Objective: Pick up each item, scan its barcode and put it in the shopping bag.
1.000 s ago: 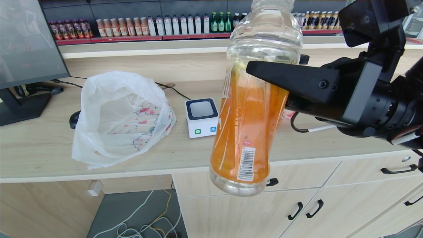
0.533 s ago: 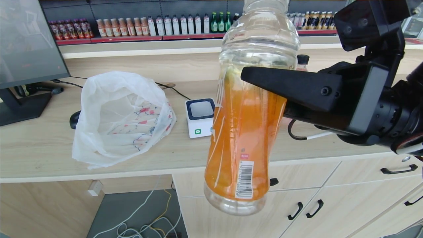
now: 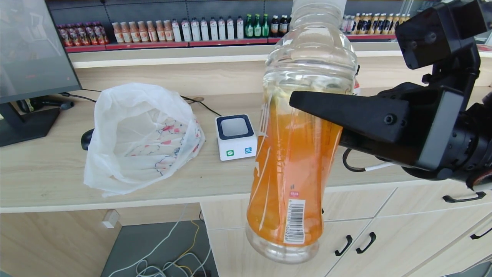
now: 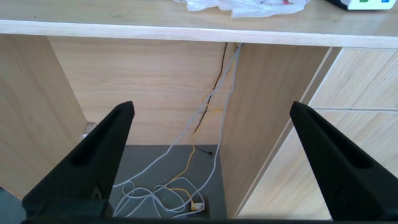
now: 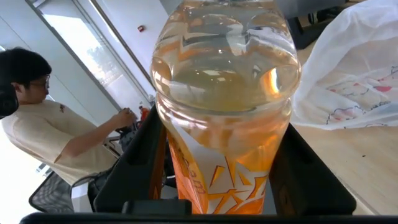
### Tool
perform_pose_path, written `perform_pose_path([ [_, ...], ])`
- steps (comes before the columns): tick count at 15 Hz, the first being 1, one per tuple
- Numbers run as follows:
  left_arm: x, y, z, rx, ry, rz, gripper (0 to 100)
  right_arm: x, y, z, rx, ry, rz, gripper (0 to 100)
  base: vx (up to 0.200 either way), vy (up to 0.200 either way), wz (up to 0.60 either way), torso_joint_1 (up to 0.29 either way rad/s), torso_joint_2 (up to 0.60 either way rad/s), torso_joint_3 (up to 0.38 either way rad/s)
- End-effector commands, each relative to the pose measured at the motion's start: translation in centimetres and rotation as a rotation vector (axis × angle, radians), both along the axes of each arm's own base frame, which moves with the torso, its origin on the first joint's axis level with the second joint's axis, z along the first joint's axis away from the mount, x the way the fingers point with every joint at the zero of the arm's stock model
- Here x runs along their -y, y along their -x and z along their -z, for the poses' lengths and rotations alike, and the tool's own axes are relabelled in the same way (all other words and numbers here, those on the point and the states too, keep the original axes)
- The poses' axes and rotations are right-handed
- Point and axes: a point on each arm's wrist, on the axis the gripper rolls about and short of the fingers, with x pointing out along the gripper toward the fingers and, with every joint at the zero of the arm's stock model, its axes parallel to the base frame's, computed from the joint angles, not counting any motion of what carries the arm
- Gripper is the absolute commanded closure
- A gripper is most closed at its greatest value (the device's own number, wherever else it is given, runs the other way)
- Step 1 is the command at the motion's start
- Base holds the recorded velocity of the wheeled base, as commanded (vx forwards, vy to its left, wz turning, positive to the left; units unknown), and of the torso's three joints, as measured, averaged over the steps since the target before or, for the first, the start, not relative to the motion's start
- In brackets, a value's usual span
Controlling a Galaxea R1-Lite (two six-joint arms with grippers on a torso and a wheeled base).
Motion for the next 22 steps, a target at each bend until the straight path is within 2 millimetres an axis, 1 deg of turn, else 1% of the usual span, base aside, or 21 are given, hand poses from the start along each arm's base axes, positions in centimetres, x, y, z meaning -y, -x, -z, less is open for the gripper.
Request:
perform_pose_path([
  [1,0.0,0.0,0.0,0.001,0.000,0.001,0,0.3,0.4,0.1,0.000,0.002,-0.001,100,0.000,0.000,0.00,0.000,0.00,0.000],
  [4,0.0,0.0,0.0,0.001,0.000,-0.001,0,0.6,0.7,0.5,-0.012,0.010,-0.001,100,0.000,0.000,0.00,0.000,0.00,0.000],
  [6,0.0,0.0,0.0,0.001,0.000,-0.001,0,0.8,0.9,0.4,-0.009,0.009,-0.003,100,0.000,0.000,0.00,0.000,0.00,0.000],
  [11,0.0,0.0,0.0,0.001,0.000,-0.001,0,0.6,0.6,1.0,0.014,0.025,0.018,100,0.000,0.000,0.00,0.000,0.00,0.000],
  [14,0.0,0.0,0.0,0.001,0.000,-0.001,0,1.1,0.2,2.5,0.060,0.061,0.156,100,0.000,0.000,0.00,0.000,0.00,0.000],
  [17,0.0,0.0,0.0,0.001,0.000,0.001,0,1.3,-0.2,3.0,0.120,0.081,0.358,100,0.000,0.000,0.00,0.000,0.00,0.000],
  [18,0.0,0.0,0.0,0.001,0.000,-0.001,0,1.4,-0.3,3.2,0.135,0.092,0.400,100,0.000,0.000,0.00,0.000,0.00,0.000],
  [19,0.0,0.0,0.0,0.001,0.000,0.001,0,1.7,-0.5,3.5,0.173,0.115,0.492,100,0.000,0.000,0.00,0.000,0.00,0.000],
  [20,0.0,0.0,0.0,0.000,0.000,-0.001,0,2.0,-0.4,3.7,0.216,0.138,0.546,100,0.000,0.000,0.00,0.000,0.00,0.000],
  [22,0.0,0.0,0.0,0.001,0.000,-0.001,0,2.6,0.1,4.0,0.249,0.169,0.657,100,0.000,0.000,0.00,0.000,0.00,0.000],
])
